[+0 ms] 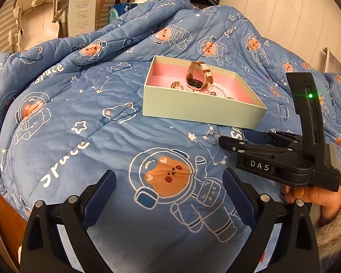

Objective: Organize jewelry
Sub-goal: 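Grasp the small silver hoop with the left tool while the right tool grasps the large hoop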

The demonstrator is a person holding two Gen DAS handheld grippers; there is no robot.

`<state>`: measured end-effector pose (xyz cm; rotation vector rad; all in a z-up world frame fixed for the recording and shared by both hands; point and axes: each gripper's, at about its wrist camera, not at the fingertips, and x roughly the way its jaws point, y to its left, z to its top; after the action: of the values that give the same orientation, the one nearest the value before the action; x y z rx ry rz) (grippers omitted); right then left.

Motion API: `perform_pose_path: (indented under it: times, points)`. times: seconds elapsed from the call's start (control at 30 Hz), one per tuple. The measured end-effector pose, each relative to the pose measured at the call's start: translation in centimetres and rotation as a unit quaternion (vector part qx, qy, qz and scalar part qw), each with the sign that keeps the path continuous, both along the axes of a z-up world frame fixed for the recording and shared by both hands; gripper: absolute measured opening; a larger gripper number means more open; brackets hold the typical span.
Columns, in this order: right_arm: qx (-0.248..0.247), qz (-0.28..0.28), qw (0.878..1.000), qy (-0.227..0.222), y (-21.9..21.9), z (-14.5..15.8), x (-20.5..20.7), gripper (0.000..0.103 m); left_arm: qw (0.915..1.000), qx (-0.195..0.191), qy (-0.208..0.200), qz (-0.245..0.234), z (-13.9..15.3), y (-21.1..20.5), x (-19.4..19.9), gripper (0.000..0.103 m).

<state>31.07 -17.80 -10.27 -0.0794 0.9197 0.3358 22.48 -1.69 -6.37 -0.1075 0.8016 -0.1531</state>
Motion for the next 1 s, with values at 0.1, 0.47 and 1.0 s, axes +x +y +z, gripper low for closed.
perform_pose_path:
  times: [0.1, 0.47, 1.0]
  points:
    - [0.007, 0.002, 1.0, 0.002, -0.3, 0.0, 0.0, 0.053, 1.0, 0.004, -0.001, -0.007, 0.0, -0.4, 0.4, 0.091]
    - [0.025, 0.0, 1.0, 0.009, -2.4, 0.5, -2.1, 0.052, 0.9959, 0.034, 0.014, -0.082, -0.5, -3.9, 3.3, 0.059]
    - [0.043, -0.022, 0.999, 0.018, -5.4, 0.7, -4.9, 0.052, 0.9906, 0.053, 0.043, -0.118, -1.9, -7.2, 7.6, 0.018]
